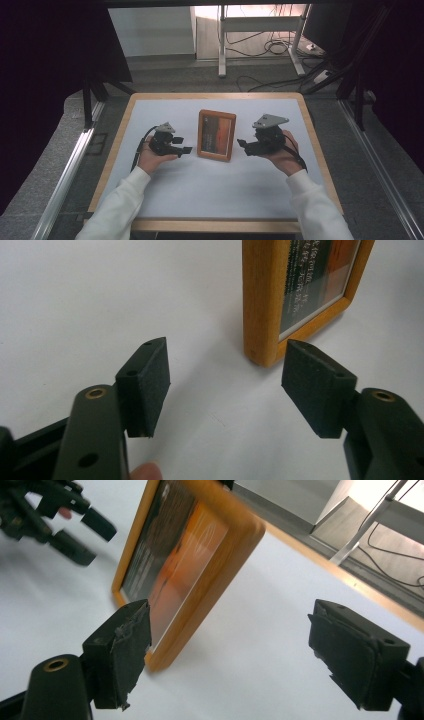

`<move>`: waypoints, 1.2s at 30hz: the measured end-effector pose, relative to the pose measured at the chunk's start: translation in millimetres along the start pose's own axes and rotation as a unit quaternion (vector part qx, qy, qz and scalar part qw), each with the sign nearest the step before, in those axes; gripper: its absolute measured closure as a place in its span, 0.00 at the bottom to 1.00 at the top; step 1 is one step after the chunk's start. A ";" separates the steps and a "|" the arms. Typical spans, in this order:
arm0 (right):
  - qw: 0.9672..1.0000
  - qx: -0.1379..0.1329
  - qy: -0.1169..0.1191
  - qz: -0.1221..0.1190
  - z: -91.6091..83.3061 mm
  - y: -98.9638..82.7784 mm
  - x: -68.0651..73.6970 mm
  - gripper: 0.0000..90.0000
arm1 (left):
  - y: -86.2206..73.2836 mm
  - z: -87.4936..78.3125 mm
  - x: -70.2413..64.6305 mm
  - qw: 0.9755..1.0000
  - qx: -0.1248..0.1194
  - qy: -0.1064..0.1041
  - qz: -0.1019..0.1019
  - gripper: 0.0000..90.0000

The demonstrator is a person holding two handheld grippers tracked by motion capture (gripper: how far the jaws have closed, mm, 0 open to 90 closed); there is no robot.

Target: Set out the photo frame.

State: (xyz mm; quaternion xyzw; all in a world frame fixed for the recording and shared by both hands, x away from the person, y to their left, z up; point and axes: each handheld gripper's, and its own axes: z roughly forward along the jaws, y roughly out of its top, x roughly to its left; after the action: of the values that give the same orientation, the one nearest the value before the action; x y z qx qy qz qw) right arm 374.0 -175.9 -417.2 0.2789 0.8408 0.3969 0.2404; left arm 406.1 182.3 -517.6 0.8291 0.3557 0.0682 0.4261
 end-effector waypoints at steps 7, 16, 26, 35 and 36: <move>1.000 -0.005 0.009 0.011 -10.7 -31.0 7.8 0.19 | 0.2 3.1 -2.8 1.000 0.007 0.002 0.002 0.46; 0.999 -0.006 0.021 0.040 -13.7 -58.1 12.6 0.19 | 0.4 5.1 -4.2 1.000 0.007 0.000 -0.001 0.46; 0.999 0.014 0.025 0.047 -7.4 -74.1 14.1 0.19 | 2.6 10.8 -13.7 1.000 0.014 0.012 0.019 0.93; 0.998 0.022 0.027 0.048 -5.3 -79.6 16.1 0.19 | 7.5 20.6 -16.2 0.999 0.025 0.013 0.018 1.00; 0.998 0.021 0.028 0.049 -5.2 -79.8 16.2 0.19 | 7.6 21.5 -15.8 0.999 0.024 0.014 0.017 1.00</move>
State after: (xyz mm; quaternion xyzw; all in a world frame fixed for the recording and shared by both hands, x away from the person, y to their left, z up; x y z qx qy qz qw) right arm 336.8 -210.2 -481.2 0.3133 0.8408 0.3977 0.1915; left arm 407.5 155.0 -522.3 0.8442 0.3487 0.0786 0.3995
